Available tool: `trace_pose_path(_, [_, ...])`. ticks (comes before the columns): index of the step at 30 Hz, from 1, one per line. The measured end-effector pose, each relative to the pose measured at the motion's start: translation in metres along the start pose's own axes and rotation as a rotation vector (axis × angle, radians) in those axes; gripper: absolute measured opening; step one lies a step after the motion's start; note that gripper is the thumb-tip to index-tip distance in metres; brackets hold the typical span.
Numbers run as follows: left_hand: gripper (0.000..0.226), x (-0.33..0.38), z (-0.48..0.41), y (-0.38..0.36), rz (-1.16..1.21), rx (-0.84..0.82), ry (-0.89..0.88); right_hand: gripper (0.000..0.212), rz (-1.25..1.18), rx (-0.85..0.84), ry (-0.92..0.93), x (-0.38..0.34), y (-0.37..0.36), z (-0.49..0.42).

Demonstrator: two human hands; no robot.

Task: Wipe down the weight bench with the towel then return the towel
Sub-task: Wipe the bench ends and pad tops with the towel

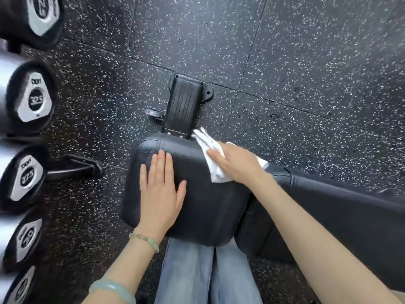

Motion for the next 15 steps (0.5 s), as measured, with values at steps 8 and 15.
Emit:
trace_pose_path(8, [0.067,-0.007,0.012,-0.004,0.060,0.009,0.037,0.046,0.029,-0.067,0.068,-0.069,-0.015,-0.042])
trace_pose_path(15, [0.067,-0.021,0.040,-0.016,0.093,-0.014,0.094,0.063,0.143,-0.141,0.304,-0.177,-0.041,-0.076])
Point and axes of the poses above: each hand's wrist, its own z-axis away from the middle knuckle, its own y-axis out of the back of the hand, x = y × z, the point moved 8 cm from there along -z, towards the middle knuckle, and after that the axes turned 9 degrees about -y, right-handed, at the moved point
